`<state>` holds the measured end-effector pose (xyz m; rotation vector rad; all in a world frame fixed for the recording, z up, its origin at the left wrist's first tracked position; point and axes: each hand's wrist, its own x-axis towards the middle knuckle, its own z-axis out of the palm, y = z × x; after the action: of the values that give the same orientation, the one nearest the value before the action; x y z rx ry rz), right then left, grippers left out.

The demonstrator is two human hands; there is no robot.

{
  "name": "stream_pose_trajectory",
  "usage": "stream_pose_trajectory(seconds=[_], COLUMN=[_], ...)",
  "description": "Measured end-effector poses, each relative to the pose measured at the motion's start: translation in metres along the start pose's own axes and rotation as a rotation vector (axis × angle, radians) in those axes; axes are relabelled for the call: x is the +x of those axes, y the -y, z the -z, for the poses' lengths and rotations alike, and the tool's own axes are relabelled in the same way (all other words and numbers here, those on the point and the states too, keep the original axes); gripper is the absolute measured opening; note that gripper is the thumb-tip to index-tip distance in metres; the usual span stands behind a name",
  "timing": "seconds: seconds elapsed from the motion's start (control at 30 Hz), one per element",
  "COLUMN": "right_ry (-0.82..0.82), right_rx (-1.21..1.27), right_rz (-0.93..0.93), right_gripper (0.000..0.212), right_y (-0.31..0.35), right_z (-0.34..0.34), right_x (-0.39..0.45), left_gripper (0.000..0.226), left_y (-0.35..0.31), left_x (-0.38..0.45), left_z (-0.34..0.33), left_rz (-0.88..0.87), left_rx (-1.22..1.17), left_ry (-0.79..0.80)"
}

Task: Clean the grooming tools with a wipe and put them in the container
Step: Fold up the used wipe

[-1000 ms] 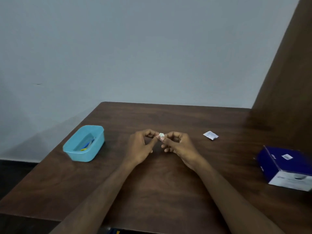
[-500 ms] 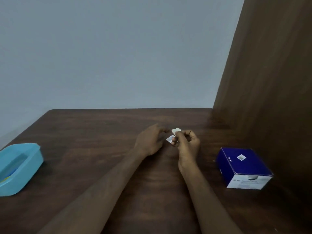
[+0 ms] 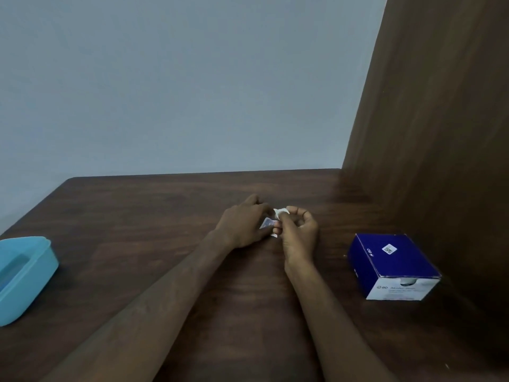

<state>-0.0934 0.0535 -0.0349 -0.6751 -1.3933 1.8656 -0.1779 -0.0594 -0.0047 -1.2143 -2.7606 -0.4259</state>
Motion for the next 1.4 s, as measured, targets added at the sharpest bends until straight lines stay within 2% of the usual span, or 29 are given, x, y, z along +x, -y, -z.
stream_pose_trajectory(seconds=[0.17, 0.3, 0.37, 0.43, 0.53, 0.7, 0.8, 0.93, 1.07, 1.2, 1.4], right_ry=[0.104, 0.237, 0.307, 0.338, 0.361, 0.383, 0.373, 0.382, 0.464, 0.553, 0.475], right_rx=[-0.209, -0.369, -0.466, -0.519, -0.517, -0.425, -0.366, -0.323, -0.256, -0.296, -0.347], right_rz=[0.140, 0.313, 0.409, 0.411, 0.361, 0.339, 0.309, 0.265, 0.215, 0.223, 0.195], right_gripper=[0.025, 0.026, 0.022, 0.021, 0.021, 0.018, 0.018, 0.026, 0.018, 0.009, 0.014], right_y=[-0.005, -0.006, -0.007, -0.011, -0.013, -0.012, -0.009, -0.007, -0.001, -0.003, -0.007], right_z=[-0.001, -0.012, -0.022, -0.034, -0.046, -0.047, -0.047, -0.049, -0.049, -0.051, -0.051], right_x=[-0.006, -0.016, -0.022, -0.021, -0.011, -0.005, -0.009, -0.011, -0.018, -0.027, -0.022], left_gripper=[0.014, 0.013, 0.021, 0.026, 0.023, 0.017, 0.009, 0.024, 0.037, 0.023, 0.015], left_y=[0.025, 0.044, 0.050, 0.057, 0.061, 0.067, 0.069, 0.071, 0.067, 0.065, 0.062], left_x=[-0.043, -0.078, -0.086, -0.088, -0.084, -0.077, -0.075, -0.074, -0.078, -0.076, -0.076], left_z=[0.000, 0.002, 0.007, 0.010, 0.009, 0.006, 0.003, 0.003, 0.007, 0.007, 0.008], left_rz=[0.073, 0.158, 0.222, 0.276, 0.299, 0.238, 0.229, 0.260, 0.288, 0.286, 0.256], left_rx=[-0.213, -0.591, -0.753, -0.842, -0.826, -0.697, -0.684, -0.632, -0.629, -0.730, -0.785], left_ry=[-0.204, -0.342, -0.426, -0.496, -0.543, -0.591, -0.570, -0.506, -0.516, -0.537, -0.474])
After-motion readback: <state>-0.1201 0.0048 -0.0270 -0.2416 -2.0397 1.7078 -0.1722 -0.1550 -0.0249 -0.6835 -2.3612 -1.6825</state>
